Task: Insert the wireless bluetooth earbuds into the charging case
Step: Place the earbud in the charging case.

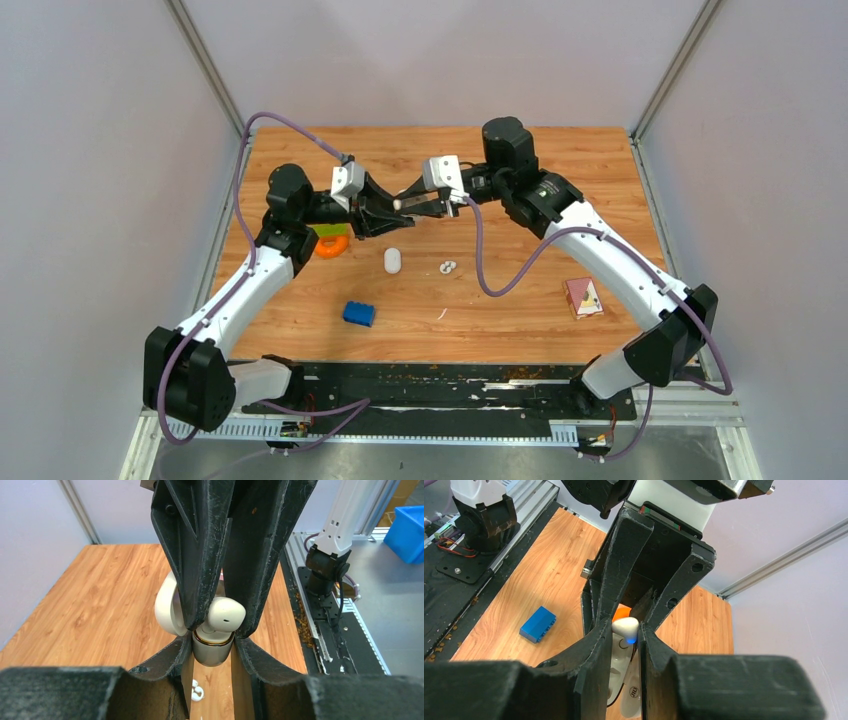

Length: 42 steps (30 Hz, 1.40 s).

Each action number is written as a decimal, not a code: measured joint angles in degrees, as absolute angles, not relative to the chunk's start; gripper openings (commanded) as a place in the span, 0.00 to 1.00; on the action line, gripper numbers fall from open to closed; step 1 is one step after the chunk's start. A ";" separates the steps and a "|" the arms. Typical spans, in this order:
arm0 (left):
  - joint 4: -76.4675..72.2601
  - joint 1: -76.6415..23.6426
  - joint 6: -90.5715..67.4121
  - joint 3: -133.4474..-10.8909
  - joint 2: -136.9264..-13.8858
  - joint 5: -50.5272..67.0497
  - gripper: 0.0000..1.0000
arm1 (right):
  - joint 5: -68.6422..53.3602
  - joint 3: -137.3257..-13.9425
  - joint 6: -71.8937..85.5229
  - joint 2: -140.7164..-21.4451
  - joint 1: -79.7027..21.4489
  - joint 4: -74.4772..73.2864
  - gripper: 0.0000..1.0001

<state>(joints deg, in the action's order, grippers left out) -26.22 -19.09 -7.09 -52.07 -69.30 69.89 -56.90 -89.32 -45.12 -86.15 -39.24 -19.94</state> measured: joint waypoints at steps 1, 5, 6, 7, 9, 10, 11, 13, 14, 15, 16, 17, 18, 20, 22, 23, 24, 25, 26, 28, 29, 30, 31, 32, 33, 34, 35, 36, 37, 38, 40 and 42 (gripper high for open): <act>-25.93 -19.09 -6.85 -52.07 -69.30 69.80 0.09 | -56.84 -89.32 -45.12 -86.19 -39.24 -20.03 0.05; -24.97 -19.09 -5.63 -52.07 -69.10 69.56 0.08 | -56.38 -89.60 -45.21 -86.30 -39.24 -20.75 0.08; -24.93 -19.09 -5.41 -52.05 -69.04 69.47 0.08 | -56.34 -89.67 -45.34 -86.35 -39.24 -20.82 0.08; -24.77 -19.09 -5.21 -52.07 -68.99 69.34 0.08 | -56.27 -89.76 -45.56 -86.39 -39.24 -21.04 0.09; -24.47 -19.09 -4.82 -52.07 -68.95 69.21 0.08 | -56.10 -89.97 -46.00 -86.46 -39.22 -21.63 0.12; -24.38 -19.09 -4.64 -52.07 -68.95 69.10 0.08 | -56.03 -90.08 -46.24 -86.50 -39.18 -21.87 0.13; -24.25 -19.09 -4.51 -52.07 -68.95 69.01 0.08 | -56.01 -90.21 -46.59 -86.56 -39.16 -22.15 0.14; -24.16 -19.09 -4.29 -52.07 -68.95 68.82 0.08 | -56.01 -90.63 -47.07 -86.78 -39.07 -22.79 0.15; -24.10 -19.09 -4.16 -52.07 -68.95 68.69 0.08 | -55.99 -90.96 -47.31 -86.94 -39.05 -23.27 0.16; -24.08 -19.09 -4.10 -52.07 -68.95 68.58 0.08 | -55.99 -91.26 -47.53 -87.07 -39.00 -23.68 0.17; -23.97 -19.09 -4.01 -52.07 -68.95 68.47 0.08 | -55.99 -91.44 -47.70 -87.13 -38.96 -23.97 0.19; -23.81 -19.09 -3.88 -52.07 -68.95 68.45 0.08 | -55.96 -91.53 -47.90 -87.18 -38.94 -24.23 0.20; -23.75 -19.09 -3.81 -52.07 -68.95 68.45 0.08 | -55.94 -91.55 -47.94 -87.18 -38.94 -24.38 0.20; -23.40 -19.09 -3.60 -52.07 -68.95 68.45 0.08 | -55.94 -91.55 -48.18 -87.18 -38.94 -24.67 0.23; -23.16 -19.09 -3.46 -52.07 -68.95 68.45 0.08 | -55.83 -91.57 -48.40 -87.18 -38.94 -24.82 0.26; -23.05 -19.09 -3.44 -52.07 -68.95 68.45 0.08 | -55.81 -91.55 -48.51 -87.18 -38.94 -24.95 0.28; -22.96 -19.09 -3.36 -52.07 -68.95 68.42 0.08 | -55.77 -91.55 -48.71 -87.18 -38.94 -25.08 0.29; -22.85 -19.09 -3.27 -52.05 -68.95 68.38 0.08 | -55.68 -91.55 -48.80 -87.18 -38.94 -25.21 0.31; -22.74 -19.09 -3.20 -52.07 -68.95 68.31 0.08 | -55.53 -91.55 -49.10 -87.18 -38.92 -25.50 0.33; -22.55 -19.09 -3.07 -52.07 -68.95 68.27 0.08 | -55.35 -91.57 -49.54 -87.18 -38.85 -26.02 0.36; -22.44 -19.09 -3.05 -52.07 -68.95 68.18 0.07 | -55.31 -91.55 -49.74 -87.18 -38.81 -26.35 0.37; -22.33 -19.07 -3.05 -52.07 -68.95 68.07 0.08 | -55.20 -91.55 -49.84 -87.18 -38.81 -26.52 0.37; -22.28 -19.07 -3.05 -52.07 -68.95 68.01 0.07 | -55.16 -91.55 -50.06 -87.18 -38.81 -26.72 0.37; -22.15 -19.07 -3.05 -52.07 -68.95 67.99 0.07 | -55.13 -91.57 -50.22 -87.18 -38.81 -26.92 0.37; -22.04 -19.07 -3.05 -52.07 -68.95 67.96 0.07 | -55.11 -91.55 -50.37 -87.18 -38.81 -27.14 0.37; -21.98 -19.07 -3.05 -52.07 -68.95 67.90 0.07 | -55.09 -91.57 -50.52 -87.18 -38.81 -27.24 0.38; -21.93 -19.07 -3.03 -52.07 -68.95 67.85 0.07 | -55.07 -91.57 -50.68 -87.18 -38.81 -27.24 0.39; -21.93 -19.07 -3.03 -52.07 -68.95 67.83 0.07 | -55.07 -91.55 -50.72 -87.18 -38.81 -27.27 0.41; -21.93 -19.07 -2.98 -52.07 -68.95 67.83 0.07 | -55.07 -91.55 -50.74 -87.18 -38.81 -27.27 0.42; -21.89 -19.07 -2.92 -52.07 -68.95 67.77 0.07 | -55.11 -91.57 -50.81 -87.18 -38.81 -27.27 0.44; -21.80 -19.07 -2.85 -52.07 -68.95 67.55 0.07 | -55.20 -91.57 -51.13 -87.18 -38.81 -27.27 0.48; -21.65 -19.07 -2.83 -52.07 -68.95 67.37 0.07 | -55.33 -91.57 -51.16 -87.18 -38.81 -27.24 0.51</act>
<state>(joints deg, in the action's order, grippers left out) -21.65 -19.07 -2.83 -52.07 -68.95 67.37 -55.33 -91.57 -51.16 -87.18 -38.81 -27.24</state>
